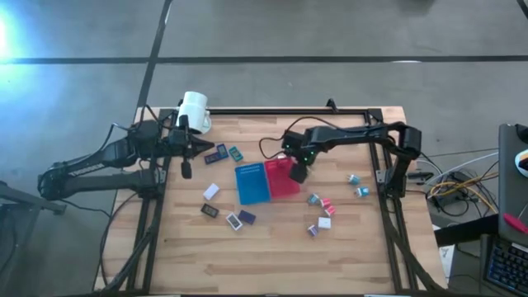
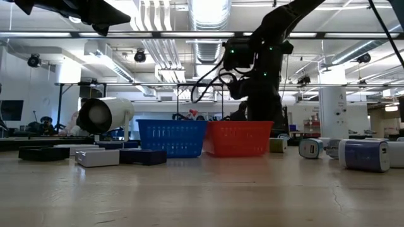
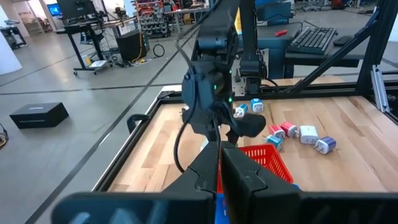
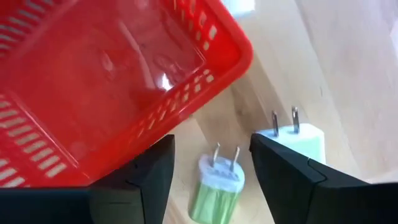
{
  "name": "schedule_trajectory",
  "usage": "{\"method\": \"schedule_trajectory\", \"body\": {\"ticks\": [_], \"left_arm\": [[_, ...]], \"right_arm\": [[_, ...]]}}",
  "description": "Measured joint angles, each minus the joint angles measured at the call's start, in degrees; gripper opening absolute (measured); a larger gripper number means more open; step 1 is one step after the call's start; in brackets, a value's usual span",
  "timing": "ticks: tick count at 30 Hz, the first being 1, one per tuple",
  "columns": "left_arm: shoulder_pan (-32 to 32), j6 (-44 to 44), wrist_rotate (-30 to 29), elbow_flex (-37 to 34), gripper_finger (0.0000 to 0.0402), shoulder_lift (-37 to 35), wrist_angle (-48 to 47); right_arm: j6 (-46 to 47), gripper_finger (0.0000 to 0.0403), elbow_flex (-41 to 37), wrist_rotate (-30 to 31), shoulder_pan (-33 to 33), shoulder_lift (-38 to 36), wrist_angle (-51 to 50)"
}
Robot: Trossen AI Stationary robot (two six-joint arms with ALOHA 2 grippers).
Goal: Pick & Place Office items
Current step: Put the green charger adapter into the red bin
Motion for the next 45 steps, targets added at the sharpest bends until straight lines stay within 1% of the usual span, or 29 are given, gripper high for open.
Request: {"method": "schedule_trajectory", "body": {"ticks": [6, 10, 19, 24, 39, 42, 45], "left_arm": [[0.0, 0.0, 0.0, 0.0, 0.0023, -0.5, -0.37], [0.0, 0.0, 0.0, 0.0, 0.0023, -0.75, -0.48], [-0.02, -0.22, 0.02, 0.04, 0.0023, -0.87, -0.86], [-0.01, -0.22, 0.03, 1.16, 0.0023, -0.89, -2.16], [-0.02, -0.22, 0.0, 1.81, 0.0023, -0.89, -3.35], [-0.02, -0.22, -0.04, 1.89, 0.0023, -0.87, -3.38], [-0.02, -0.23, -0.04, 2.03, 0.0023, -0.89, -3.34]], "right_arm": [[-0.14, 0.0177, -0.78, -0.01, -0.04, -0.03, -0.72], [0.0, 0.0169, -1.16, -0.11, -0.02, -0.03, -0.97], [0.01, 0.018, -1.72, -0.25, -0.04, -0.05, -1.47], [0.08, 0.0187, -1.76, -0.32, -0.03, -0.05, -1.48], [0.25, 0.0187, -2.72, -0.62, -0.02, -0.07, -4.26], [0.25, 0.0185, -2.78, -1.59, -0.04, -0.07, -4.4], [0.03, 0.0169, -2.79, -3.72, 0.06, -0.07, -4.42]]}}
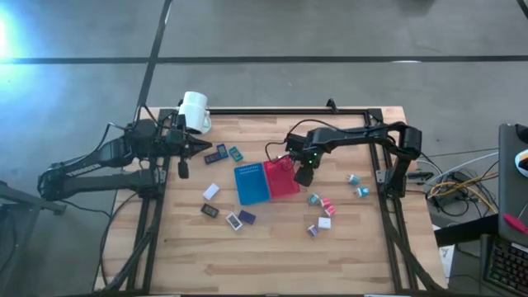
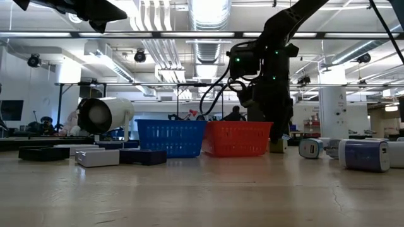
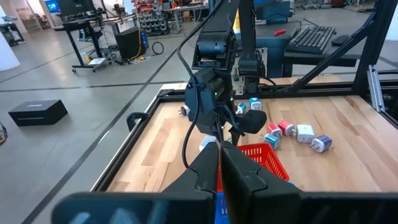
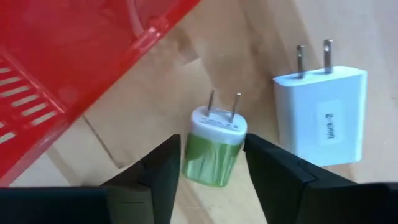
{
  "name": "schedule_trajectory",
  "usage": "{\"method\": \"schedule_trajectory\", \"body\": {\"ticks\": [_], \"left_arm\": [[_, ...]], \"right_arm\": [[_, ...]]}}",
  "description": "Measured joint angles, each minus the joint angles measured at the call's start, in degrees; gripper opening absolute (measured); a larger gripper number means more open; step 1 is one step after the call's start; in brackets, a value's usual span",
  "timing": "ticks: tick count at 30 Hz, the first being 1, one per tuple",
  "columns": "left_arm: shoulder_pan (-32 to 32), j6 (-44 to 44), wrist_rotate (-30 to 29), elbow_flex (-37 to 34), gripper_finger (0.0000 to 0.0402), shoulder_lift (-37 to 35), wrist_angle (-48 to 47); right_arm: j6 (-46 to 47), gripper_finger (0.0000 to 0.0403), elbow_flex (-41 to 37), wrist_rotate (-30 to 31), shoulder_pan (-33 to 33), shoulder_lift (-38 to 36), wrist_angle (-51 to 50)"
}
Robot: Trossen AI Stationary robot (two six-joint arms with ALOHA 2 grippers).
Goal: Pick & Place Office items
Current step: Put the green charger adapter into the red bin
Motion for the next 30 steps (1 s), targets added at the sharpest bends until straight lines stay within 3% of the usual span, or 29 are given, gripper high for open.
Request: {"method": "schedule_trajectory", "body": {"ticks": [8, 15, 22, 30], "left_arm": [[0.02, -0.2, -0.04, 0.0, 0.0023, 0.01, -0.01], [0.0, -0.2, -0.03, 0.0, 0.0023, 0.01, -0.01], [0.0, -0.2, -0.04, 0.0, 0.0023, 0.02, -0.01], [0.02, -0.4, -0.04, 0.0, 0.0023, 0.01, -0.05]], "right_arm": [[-0.2, 0.0073, 0.17, -0.35, 0.27, -0.46, -0.02], [-0.28, 0.0022, 0.2, -0.16, 0.27, -0.44, 0.09], [-0.47, 0.0022, 0.15, -0.71, 0.36, -0.32, 0.3], [-0.66, 0.0058, 0.08, -3.68, 0.53, -0.2, 0.79]]}}
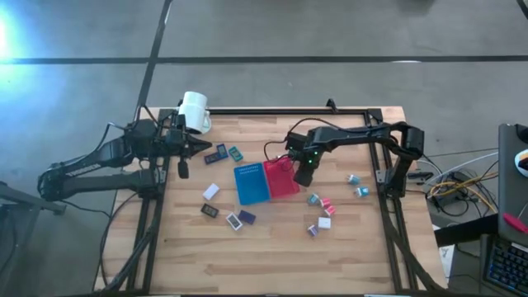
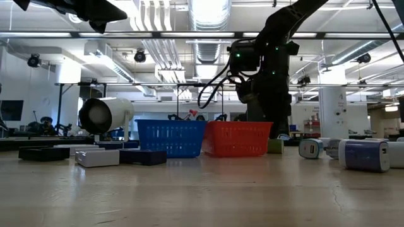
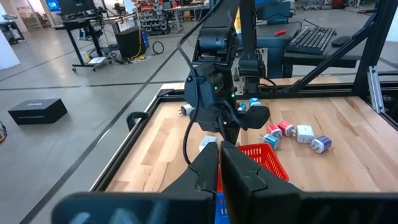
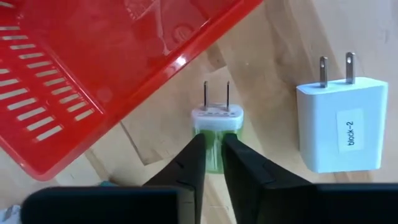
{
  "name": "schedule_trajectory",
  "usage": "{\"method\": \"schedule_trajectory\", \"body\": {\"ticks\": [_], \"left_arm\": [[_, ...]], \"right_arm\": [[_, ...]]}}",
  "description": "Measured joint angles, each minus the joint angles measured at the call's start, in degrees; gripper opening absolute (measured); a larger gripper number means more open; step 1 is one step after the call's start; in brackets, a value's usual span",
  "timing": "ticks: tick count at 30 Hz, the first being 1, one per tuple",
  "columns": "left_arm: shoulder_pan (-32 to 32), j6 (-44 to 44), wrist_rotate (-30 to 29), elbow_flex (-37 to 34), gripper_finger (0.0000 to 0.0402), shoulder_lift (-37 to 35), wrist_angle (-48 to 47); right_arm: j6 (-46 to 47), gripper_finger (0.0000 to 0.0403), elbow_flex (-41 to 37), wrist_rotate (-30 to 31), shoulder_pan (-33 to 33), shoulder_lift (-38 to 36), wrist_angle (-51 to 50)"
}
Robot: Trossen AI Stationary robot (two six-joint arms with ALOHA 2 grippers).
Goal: Pick & Place Office items
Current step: Put the green charger adapter into the red bin
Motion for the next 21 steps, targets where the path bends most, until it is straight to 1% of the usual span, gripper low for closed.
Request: {"method": "schedule_trajectory", "body": {"ticks": [9, 15, 21], "left_arm": [[0.01, -0.02, -0.02, 0.0, 0.0023, 0.0, -0.37], [0.0, -0.08, -0.02, 0.0, 0.0023, 0.0, -0.37], [0.01, -0.22, -0.06, 0.0, 0.0023, 0.0, -0.37]], "right_arm": [[0.27, 0.0134, -0.28, -0.55, 0.07, 0.26, 0.45], [0.72, 0.0189, -3.71, -0.07, 0.04, 0.59, 2.6], [1.13, 0.0218, -6.62, -0.11, 0.04, -0.02, 5.38]]}}
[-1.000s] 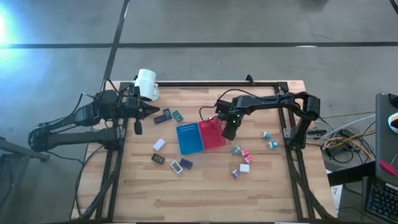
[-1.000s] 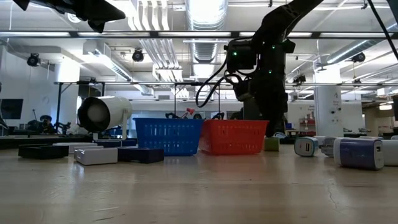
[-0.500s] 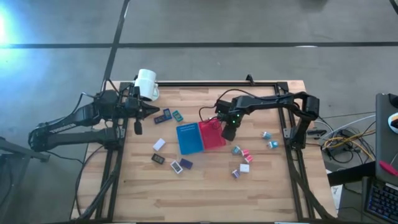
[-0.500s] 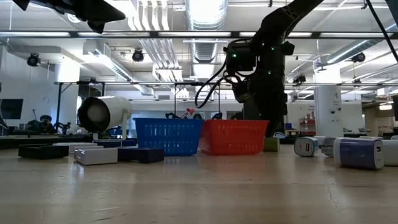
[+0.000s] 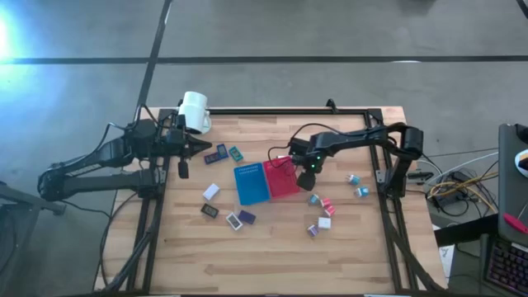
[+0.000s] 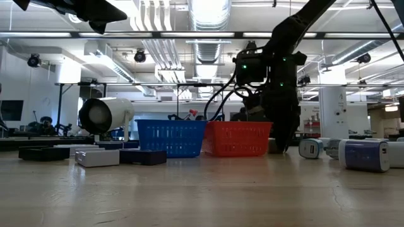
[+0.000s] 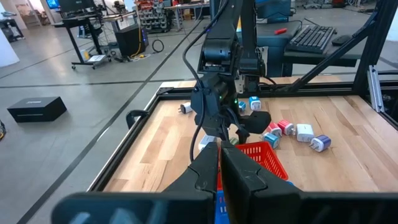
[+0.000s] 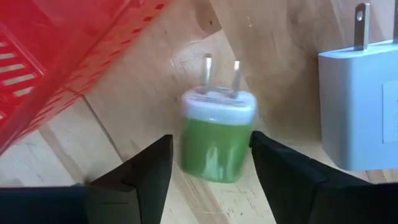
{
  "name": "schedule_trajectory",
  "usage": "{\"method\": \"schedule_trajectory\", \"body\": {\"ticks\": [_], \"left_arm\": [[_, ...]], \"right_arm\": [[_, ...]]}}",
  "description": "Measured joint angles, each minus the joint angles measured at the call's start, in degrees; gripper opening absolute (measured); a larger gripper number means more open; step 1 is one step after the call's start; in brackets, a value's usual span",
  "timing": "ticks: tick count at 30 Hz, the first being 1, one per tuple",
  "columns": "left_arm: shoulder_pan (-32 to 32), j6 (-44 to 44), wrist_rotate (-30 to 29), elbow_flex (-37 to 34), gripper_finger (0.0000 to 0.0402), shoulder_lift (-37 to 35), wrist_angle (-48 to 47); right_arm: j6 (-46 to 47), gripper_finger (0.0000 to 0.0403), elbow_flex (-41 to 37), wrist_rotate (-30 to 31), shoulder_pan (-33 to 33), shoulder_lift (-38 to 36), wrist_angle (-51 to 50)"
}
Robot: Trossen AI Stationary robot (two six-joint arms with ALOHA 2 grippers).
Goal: Pick & Place Office items
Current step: Put the green charger adapter into the red bin
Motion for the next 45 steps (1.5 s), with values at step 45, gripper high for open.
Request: {"method": "schedule_trajectory", "body": {"ticks": [45], "left_arm": [[0.0, 0.0, 0.06, 0.0, 0.0023, -0.01, 0.04]], "right_arm": [[-2.32, 0.0122, 1.73, 1.58, 0.23, 1.11, 2.36]]}}
